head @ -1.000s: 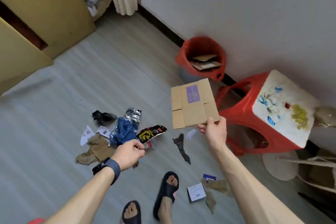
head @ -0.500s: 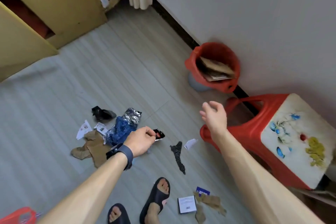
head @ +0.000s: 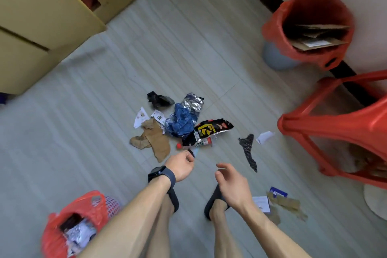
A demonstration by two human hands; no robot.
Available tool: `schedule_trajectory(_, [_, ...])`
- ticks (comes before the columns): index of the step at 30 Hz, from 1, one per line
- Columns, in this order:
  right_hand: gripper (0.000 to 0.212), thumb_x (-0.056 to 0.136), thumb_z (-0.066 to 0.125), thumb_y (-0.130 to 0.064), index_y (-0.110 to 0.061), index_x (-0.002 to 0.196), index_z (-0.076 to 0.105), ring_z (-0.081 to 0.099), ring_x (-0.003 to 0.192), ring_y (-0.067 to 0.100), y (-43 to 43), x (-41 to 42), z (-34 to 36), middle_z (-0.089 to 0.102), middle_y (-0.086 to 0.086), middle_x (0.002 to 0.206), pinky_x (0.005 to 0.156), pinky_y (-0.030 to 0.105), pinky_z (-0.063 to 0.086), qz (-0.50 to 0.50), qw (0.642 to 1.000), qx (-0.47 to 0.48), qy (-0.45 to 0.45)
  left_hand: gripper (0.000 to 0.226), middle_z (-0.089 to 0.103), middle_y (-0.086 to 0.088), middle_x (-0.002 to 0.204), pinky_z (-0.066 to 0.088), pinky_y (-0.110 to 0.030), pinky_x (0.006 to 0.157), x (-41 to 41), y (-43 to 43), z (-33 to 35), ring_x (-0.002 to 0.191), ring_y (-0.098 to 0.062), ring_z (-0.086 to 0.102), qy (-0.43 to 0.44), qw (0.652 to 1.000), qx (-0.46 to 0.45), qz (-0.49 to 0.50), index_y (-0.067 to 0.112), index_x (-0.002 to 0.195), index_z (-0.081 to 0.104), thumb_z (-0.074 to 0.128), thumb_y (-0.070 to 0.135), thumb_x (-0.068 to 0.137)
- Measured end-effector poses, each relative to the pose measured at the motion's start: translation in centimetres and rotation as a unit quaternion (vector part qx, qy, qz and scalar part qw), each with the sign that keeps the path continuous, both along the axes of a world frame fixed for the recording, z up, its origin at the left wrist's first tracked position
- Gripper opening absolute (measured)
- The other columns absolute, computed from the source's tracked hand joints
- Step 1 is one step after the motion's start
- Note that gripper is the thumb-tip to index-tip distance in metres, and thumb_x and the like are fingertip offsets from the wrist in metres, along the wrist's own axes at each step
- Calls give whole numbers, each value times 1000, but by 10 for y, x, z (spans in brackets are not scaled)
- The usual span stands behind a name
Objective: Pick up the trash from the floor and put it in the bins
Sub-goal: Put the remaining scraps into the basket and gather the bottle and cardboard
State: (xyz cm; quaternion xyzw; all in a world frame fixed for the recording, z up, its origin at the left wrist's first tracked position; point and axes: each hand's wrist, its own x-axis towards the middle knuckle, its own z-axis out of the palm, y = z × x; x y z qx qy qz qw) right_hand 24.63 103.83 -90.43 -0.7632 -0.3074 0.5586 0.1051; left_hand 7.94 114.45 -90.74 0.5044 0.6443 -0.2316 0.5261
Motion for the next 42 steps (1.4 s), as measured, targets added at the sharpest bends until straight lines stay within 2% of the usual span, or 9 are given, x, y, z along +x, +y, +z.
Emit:
schedule_trajectory(4, [24,96,54,-32,-31,119,61,59,93,0,-23,-38,-7,70,-9,104,74,6,38,62,998,-20,-13,5,67,0,104,51,-30,87,-57,-22,-15,98,-23,63,29,999,-33,1,33,84,54,53,29,86])
schedule_trajectory(12, [37,96,52,-40,-27,131,52,63,107,16,-4,-108,-105,64,1,124,96,36,51,104,991,-70,-45,13,68,2,103,53,-31,87,-159,-19,-99,94,-23,65,27,999,-30,16,29,100,60,54,30,89])
schedule_trajectory(17, [51,95,54,-39,-15,139,43,60,111,29,26,-119,-199,45,14,140,99,38,46,118,984,-85,-104,8,64,5,81,47,-11,62,-188,-4,-160,74,-13,61,16,998,7,56,27,92,54,54,19,92])
schedule_trajectory(22, [64,87,52,-49,-16,140,37,55,116,36,47,-113,-267,24,12,147,101,49,47,-19,977,47,-207,43,55,-4,128,45,-35,98,-189,4,-244,118,-27,54,35,996,81,-1,19,129,50,59,34,89])
schedule_trajectory(26, [72,88,50,-60,-44,150,16,51,126,36,38,-93,-308,-3,-1,159,103,48,45,25,961,102,-255,89,23,-11,152,39,-46,107,-144,22,-293,132,-37,38,-7,949,306,-68,28,152,18,67,52,81])
schedule_trajectory(28, [74,88,49,-66,-47,150,14,56,120,33,35,-83,-334,4,2,159,99,45,46,49,962,104,-246,98,5,-11,160,30,-56,112,-121,39,-313,141,-40,25,-25,902,391,-182,38,153,6,65,59,78])
schedule_trajectory(31, [71,87,56,-66,-41,148,30,50,99,10,35,-78,-365,35,16,146,99,33,41,44,975,83,-201,86,-17,-1,162,19,-68,109,-98,66,-347,147,-41,5,-11,870,366,-330,48,150,11,62,61,82])
schedule_trajectory(36, [61,84,59,-68,-45,138,41,56,80,5,42,-66,-387,18,4,147,97,37,48,61,976,102,-180,64,12,-6,158,35,-59,104,-80,70,-394,136,-41,26,36,883,341,-322,27,141,29,56,2,88])
schedule_trajectory(42, [59,79,47,-82,-43,123,48,64,94,25,80,-46,-396,37,10,129,88,39,54,201,953,51,-220,47,46,-3,124,44,-39,77,-86,74,-384,107,-31,50,-11,883,386,-267,20,128,44,48,-2,87])
